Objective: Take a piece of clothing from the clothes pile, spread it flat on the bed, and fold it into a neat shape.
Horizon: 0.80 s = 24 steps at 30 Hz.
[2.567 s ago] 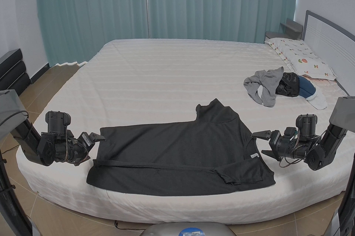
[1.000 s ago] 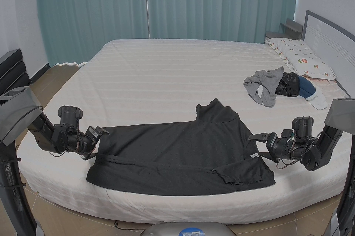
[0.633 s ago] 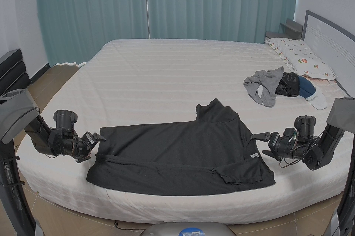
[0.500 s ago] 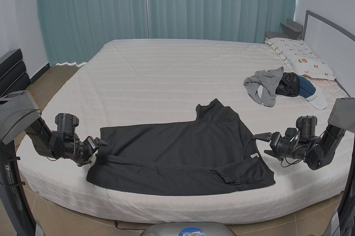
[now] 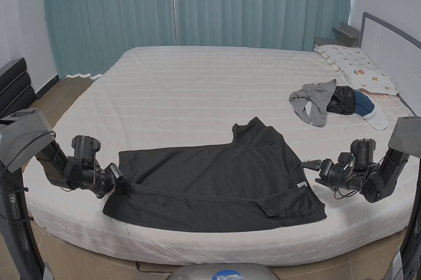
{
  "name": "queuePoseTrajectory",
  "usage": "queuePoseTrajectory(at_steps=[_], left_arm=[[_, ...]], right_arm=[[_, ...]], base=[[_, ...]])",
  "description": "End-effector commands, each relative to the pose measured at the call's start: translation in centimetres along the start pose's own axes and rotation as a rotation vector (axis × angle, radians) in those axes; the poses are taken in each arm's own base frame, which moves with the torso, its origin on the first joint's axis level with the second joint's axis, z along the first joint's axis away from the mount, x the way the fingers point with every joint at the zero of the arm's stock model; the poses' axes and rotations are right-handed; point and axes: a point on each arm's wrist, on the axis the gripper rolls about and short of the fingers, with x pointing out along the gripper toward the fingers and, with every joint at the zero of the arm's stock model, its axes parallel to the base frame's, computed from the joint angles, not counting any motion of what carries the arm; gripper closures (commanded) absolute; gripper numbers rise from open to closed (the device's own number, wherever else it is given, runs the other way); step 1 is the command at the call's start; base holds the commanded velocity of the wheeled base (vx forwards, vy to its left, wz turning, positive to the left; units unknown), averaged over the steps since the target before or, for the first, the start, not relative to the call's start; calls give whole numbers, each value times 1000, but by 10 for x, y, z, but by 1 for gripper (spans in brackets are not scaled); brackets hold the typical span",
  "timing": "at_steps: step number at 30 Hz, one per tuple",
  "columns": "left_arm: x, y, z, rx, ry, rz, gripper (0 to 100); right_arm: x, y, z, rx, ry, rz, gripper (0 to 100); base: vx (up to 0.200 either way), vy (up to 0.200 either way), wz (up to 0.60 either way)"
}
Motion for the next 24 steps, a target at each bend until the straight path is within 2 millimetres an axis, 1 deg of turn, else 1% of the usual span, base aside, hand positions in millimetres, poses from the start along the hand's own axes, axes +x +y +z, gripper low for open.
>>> queuePoseTrajectory(at_steps=[1,4,7,8,9,12,15,18,21,22,24], left_arm=[[-1,2,-1,-2,2,11,100],[-4,5,-2,-8,-8,30,100],[-14,2,0,-6,-27,19,100],[-14,2,0,-6,-27,19,100],[-24,-2,0,-2,-40,6,100],[-34,-6,0,3,-49,-8,100],[-34,-6,-1,6,-47,-7,100],[-29,-6,1,0,-46,-4,100],[-22,-2,-2,2,-29,9,100],[-22,-2,-2,2,-29,9,0],[-23,-2,-1,-1,-31,9,0]], right_arm=[[2,-4,-4,3,13,-10,0],[1,-3,-3,-4,10,-7,0],[1,-3,-3,-2,9,-10,0],[1,-3,-3,-2,9,-10,0],[1,-4,-3,-2,11,-10,0],[1,-3,-4,-3,13,-10,0],[1,-3,-5,-4,14,-9,0],[1,-3,-5,-3,15,-10,0],[1,-3,-5,-4,15,-8,0],[1,-3,-5,-4,15,-8,0],[1,-3,-5,-4,15,-8,0]], base=[[0,0,0],[0,0,0],[0,0,0],[0,0,0],[0,0,0],[0,0,0],[0,0,0],[0,0,0],[0,0,0],[0,0,0],[0,0,0]])
